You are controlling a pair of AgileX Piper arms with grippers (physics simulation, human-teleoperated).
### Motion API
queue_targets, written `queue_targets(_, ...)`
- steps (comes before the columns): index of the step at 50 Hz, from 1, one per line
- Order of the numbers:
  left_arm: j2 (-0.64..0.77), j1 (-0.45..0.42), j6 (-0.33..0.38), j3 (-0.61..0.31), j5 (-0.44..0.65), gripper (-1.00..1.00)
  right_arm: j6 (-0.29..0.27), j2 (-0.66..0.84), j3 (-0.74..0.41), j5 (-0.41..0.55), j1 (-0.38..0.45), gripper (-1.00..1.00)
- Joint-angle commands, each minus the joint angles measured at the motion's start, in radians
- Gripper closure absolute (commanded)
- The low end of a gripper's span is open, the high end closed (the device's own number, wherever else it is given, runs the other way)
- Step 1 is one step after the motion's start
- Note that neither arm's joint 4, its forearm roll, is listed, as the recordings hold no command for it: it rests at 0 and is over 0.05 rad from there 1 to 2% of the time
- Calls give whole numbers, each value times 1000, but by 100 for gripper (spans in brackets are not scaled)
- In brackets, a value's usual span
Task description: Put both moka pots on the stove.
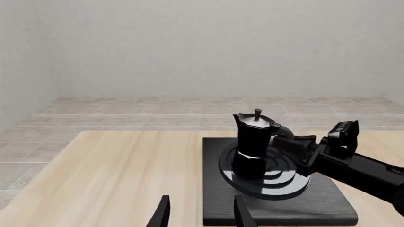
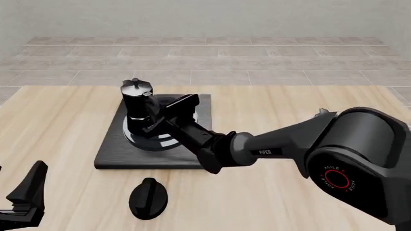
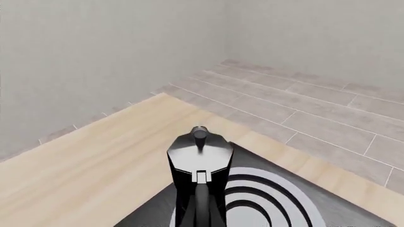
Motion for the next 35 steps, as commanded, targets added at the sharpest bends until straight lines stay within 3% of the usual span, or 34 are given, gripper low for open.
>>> queue_targets(1,0,0,0,0,0,-100,7,-24,-16,-3,12,100)
queue_targets(2,0,0,0,0,0,-100,0,-23,-13,-5,13,100)
queue_targets(3,0,0,0,0,0,-100,1,-24,-10,-7,13,-100)
queue_targets(7,0,0,0,0,0,-100,1,-32,-7,3,13,-100)
queue_targets(9,0,0,0,0,0,-100,33,-32,-16,30,10,-100)
queue_targets(15,0,0,0,0,0,-100,11,-48,2,29,11,-100)
queue_targets(19,0,0,0,0,0,-100,41,-62,10,41,13,-100)
queue_targets(35,0,0,0,0,0,-100,14,-113,61,52,25,-100)
